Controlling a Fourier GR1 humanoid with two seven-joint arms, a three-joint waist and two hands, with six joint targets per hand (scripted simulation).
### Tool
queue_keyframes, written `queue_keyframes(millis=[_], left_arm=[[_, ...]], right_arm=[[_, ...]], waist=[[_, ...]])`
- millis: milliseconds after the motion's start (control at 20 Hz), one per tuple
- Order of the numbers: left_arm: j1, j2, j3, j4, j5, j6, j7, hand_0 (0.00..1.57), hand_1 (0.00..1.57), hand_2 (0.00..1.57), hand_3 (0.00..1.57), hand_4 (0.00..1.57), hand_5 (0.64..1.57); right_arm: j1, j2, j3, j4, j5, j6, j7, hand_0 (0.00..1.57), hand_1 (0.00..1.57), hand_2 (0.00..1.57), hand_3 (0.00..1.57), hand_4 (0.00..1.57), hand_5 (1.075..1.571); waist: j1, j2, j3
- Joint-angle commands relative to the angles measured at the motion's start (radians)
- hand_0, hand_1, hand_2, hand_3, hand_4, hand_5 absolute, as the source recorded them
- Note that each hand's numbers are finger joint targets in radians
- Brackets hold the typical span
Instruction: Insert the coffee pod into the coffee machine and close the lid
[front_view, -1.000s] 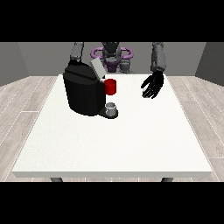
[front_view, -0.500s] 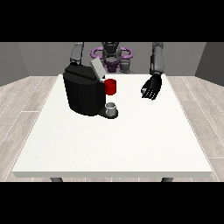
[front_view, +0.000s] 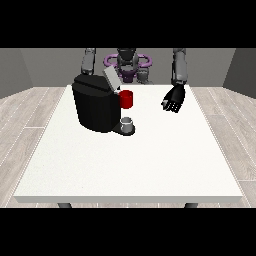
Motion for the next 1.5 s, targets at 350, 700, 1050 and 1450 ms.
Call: queue_keyframes(millis=[350,700,1050,1450], left_arm=[[-0.091,-0.048,0.077,-0.002,0.089,-0.156,-0.041,1.45,1.45,1.43,1.35,0.53,1.571],[-0.114,-0.107,0.041,-0.095,0.085,-0.299,0.024,1.42,1.42,1.4,1.33,0.53,1.571],[-0.284,-0.073,0.107,-0.092,0.096,-0.379,0.111,1.33,1.33,1.35,1.32,0.59,1.571],[-0.437,-0.098,0.206,-0.079,0.171,-0.447,0.228,1.22,1.22,1.27,1.29,0.51,1.571]], right_arm=[[0.003,-0.038,-0.014,0.065,0.054,-0.038,0.067,0.0,0.0,0.0,0.0,0.0,1.571],[0.046,-0.028,-0.017,0.126,0.064,-0.053,0.067,0.0,0.0,0.0,0.0,0.0,1.571],[-0.023,-0.005,-0.004,0.111,0.05,-0.031,0.023,0.0,0.0,0.0,0.0,0.0,1.571],[-0.017,0.011,0.015,0.084,0.021,-0.014,-0.027,0.0,0.0,0.0,0.0,0.0,1.571]], waist=[[0.016,-0.096,-0.0007],[0.045,-0.201,-0.0006],[-0.016,-0.143,-0.0007],[-0.072,-0.141,-0.0002]])
